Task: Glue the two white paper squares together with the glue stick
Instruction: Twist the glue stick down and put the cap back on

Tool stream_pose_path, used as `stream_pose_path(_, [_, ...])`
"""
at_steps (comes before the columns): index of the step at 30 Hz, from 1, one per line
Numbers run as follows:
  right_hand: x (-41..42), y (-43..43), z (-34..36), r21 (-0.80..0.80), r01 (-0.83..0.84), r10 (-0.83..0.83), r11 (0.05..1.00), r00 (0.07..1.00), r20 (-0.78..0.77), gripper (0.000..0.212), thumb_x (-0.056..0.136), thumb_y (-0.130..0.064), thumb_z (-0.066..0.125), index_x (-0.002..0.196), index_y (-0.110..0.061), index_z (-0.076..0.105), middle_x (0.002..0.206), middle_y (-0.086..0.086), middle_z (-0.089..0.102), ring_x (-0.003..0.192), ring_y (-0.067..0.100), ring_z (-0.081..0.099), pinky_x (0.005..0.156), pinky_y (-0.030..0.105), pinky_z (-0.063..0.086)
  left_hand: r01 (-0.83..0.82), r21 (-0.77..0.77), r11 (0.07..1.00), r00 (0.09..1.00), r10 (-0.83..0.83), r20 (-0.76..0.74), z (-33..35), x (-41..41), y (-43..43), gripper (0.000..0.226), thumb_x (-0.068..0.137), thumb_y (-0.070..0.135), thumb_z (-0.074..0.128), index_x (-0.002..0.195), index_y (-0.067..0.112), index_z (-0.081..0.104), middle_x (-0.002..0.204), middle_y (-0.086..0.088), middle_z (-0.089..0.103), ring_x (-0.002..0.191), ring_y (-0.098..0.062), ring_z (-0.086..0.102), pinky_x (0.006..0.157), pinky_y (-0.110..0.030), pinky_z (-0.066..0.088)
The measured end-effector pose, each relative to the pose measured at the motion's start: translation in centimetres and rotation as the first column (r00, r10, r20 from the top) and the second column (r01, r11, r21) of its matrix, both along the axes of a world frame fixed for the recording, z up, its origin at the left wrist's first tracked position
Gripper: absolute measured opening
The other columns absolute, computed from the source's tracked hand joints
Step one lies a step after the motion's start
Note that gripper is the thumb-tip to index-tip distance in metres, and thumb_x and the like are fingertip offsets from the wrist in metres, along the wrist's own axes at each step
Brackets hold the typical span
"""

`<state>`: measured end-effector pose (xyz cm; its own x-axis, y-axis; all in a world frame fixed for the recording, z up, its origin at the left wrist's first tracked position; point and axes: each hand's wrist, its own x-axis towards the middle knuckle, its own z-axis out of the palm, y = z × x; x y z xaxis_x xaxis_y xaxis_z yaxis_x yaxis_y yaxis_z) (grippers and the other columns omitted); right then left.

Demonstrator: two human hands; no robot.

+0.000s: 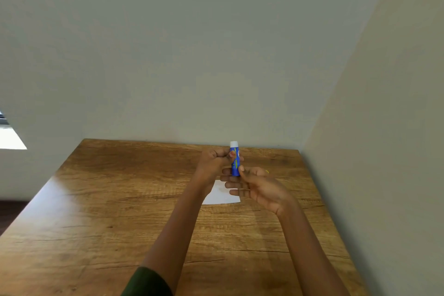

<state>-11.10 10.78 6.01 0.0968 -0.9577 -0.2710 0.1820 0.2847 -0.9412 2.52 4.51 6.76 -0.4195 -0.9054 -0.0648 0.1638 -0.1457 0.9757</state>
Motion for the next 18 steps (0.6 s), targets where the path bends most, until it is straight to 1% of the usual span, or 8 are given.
stream_pose_path(2, [-0.1,0.1,0.0,-0.021,0.004,-0.003,1.0,1.0,0.01,0.03,0.097,-0.014,0.046,0.114,0.004,0.062,0.109,0.019,0.069,0.086,0.018,0.07,0.078,0.028,0.058,-0.005,-0.02,1.0,1.0,0.006,0.019,0.0,0.1,0.0,0.014,0.089,0.013,0.06,0.088,0.007,0.072,0.089,-0.008,0.074,0.077,-0.016,0.069,0.064,-0.023,0.054])
stream_pose_path(5, [0.2,0.2,0.2,-0.067,0.098,-0.108,0.993,0.981,-0.164,0.02,0.088,-0.015,0.063,0.1,-0.002,0.07,0.095,0.015,0.074,0.078,0.014,0.068,0.068,0.021,0.056,-0.024,-0.072,0.997,0.998,0.028,0.063,0.0,0.1,0.0,0.016,0.088,0.013,0.059,0.092,0.005,0.072,0.089,-0.007,0.074,0.081,-0.012,0.069,0.07,-0.016,0.053])
stream_pose_path(7, [0.5,0.1,0.2,-0.142,0.204,-0.241,0.969,0.913,-0.331,0.016,0.074,-0.018,0.078,0.083,-0.006,0.072,0.082,0.011,0.074,0.072,0.014,0.066,0.061,0.022,0.053,-0.042,-0.104,0.994,0.995,0.051,0.086,-0.1,0.0,0.0,0.017,0.088,0.01,0.059,0.096,0.002,0.071,0.089,-0.007,0.073,0.081,-0.009,0.069,0.069,-0.012,0.051])
stream_pose_path(9, [0.7,-0.1,0.0,-0.213,0.273,-0.34,0.938,0.844,-0.415,0.023,0.066,-0.02,0.084,0.07,-0.008,0.064,0.074,0.01,0.07,0.067,0.015,0.065,0.057,0.024,0.052,-0.068,-0.091,0.993,0.994,0.075,0.076,-0.2,-0.2,0.1,0.017,0.087,0.009,0.06,0.098,0.001,0.071,0.09,-0.008,0.073,0.078,-0.008,0.069,0.064,-0.01,0.05])
stream_pose_path(11, [1.0,-0.1,0.2,-0.167,0.226,-0.273,0.96,0.887,-0.373,0.018,0.073,-0.016,0.079,0.079,-0.009,0.063,0.083,0.009,0.071,0.072,0.015,0.067,0.057,0.023,0.055,-0.083,-0.068,0.994,0.994,0.087,0.059,-0.2,0.0,0.0,0.017,0.087,0.01,0.061,0.097,0.002,0.071,0.091,-0.01,0.073,0.078,-0.009,0.069,0.059,-0.006,0.048])
stream_pose_path(14, [0.3,-0.1,0.5,-0.053,0.095,-0.099,0.994,0.991,-0.094,0.025,0.085,-0.013,0.066,0.109,-0.006,0.061,0.101,0.011,0.071,0.088,0.021,0.071,0.075,0.03,0.059,-0.049,-0.05,0.998,0.999,0.05,0.005,-0.2,0.3,0.0,0.014,0.087,0.009,0.06,0.088,0.005,0.073,0.086,-0.009,0.074,0.077,-0.011,0.069,0.063,-0.011,0.051])
stream_pose_path(16, [-0.1,-0.2,0.4,-0.047,0.024,-0.023,0.999,1.0,0.018,0.029,0.091,-0.011,0.056,0.118,0.0,0.058,0.109,0.015,0.069,0.094,0.024,0.07,0.082,0.031,0.058,-0.018,-0.038,0.999,0.999,0.017,-0.027,-0.2,0.4,0.0,0.014,0.088,0.008,0.059,0.084,0.008,0.073,0.082,-0.006,0.074,0.075,-0.014,0.069,0.065,-0.021,0.055])
stream_pose_path(18, [0.1,-0.3,0.1,-0.048,0.004,-0.003,0.999,1.0,0.031,0.029,0.093,-0.008,0.052,0.118,0.005,0.058,0.112,0.019,0.067,0.095,0.024,0.07,0.082,0.03,0.058,-0.001,-0.022,1.0,0.999,0.0,-0.049,-0.1,0.4,0.2,0.015,0.089,0.009,0.058,0.084,0.009,0.072,0.08,-0.003,0.074,0.074,-0.014,0.069,0.065,-0.024,0.057])
